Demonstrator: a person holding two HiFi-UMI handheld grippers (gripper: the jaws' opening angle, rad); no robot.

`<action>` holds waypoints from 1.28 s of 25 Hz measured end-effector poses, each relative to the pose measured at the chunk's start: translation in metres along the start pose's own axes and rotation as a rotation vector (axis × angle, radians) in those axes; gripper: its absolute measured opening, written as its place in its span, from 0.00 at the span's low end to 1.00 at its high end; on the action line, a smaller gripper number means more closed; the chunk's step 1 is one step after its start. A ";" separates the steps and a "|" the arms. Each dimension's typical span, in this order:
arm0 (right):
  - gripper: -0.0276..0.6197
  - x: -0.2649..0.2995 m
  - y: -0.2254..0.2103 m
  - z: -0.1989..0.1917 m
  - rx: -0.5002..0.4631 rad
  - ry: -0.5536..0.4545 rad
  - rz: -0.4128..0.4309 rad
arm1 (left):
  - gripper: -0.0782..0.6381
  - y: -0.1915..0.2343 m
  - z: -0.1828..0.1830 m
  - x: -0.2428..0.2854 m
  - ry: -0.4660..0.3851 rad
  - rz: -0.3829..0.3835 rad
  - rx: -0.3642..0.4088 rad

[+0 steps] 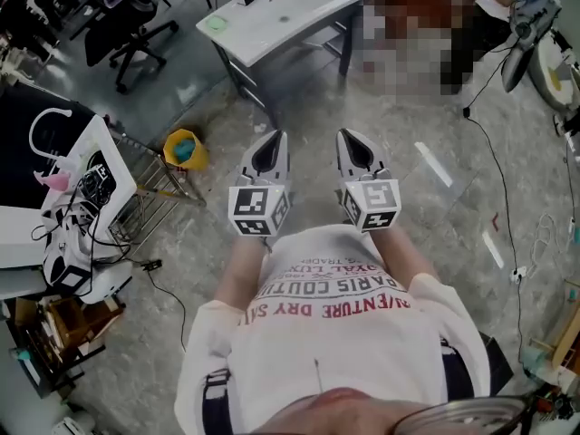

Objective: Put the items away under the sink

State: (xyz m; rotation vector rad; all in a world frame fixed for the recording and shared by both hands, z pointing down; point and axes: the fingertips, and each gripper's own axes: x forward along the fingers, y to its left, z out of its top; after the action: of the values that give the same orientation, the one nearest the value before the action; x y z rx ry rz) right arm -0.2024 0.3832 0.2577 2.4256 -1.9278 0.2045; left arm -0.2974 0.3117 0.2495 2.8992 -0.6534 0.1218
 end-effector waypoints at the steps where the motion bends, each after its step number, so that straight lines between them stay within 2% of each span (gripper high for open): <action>1: 0.08 0.001 -0.001 -0.001 0.005 0.005 -0.008 | 0.15 0.001 -0.001 0.000 0.000 0.000 -0.002; 7: 0.08 0.010 -0.010 -0.011 0.035 0.038 -0.032 | 0.15 0.010 -0.012 0.007 0.025 0.007 -0.024; 13: 0.08 0.038 -0.033 -0.023 0.043 0.086 -0.011 | 0.15 0.018 -0.021 0.036 0.043 0.036 -0.043; 17: 0.08 0.071 -0.050 -0.025 0.047 0.095 0.035 | 0.15 0.032 -0.024 0.063 0.055 0.088 -0.045; 26: 0.08 0.178 -0.131 0.018 0.012 0.055 0.153 | 0.15 0.053 -0.001 0.184 0.058 0.194 -0.065; 32: 0.08 0.244 -0.194 0.025 0.009 0.077 0.209 | 0.15 0.056 0.011 0.266 0.049 0.232 -0.068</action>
State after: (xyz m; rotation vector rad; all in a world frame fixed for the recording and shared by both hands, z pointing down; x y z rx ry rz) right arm 0.0424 0.1892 0.2742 2.1832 -2.1483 0.3082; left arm -0.0815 0.1482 0.2780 2.7366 -0.9634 0.1948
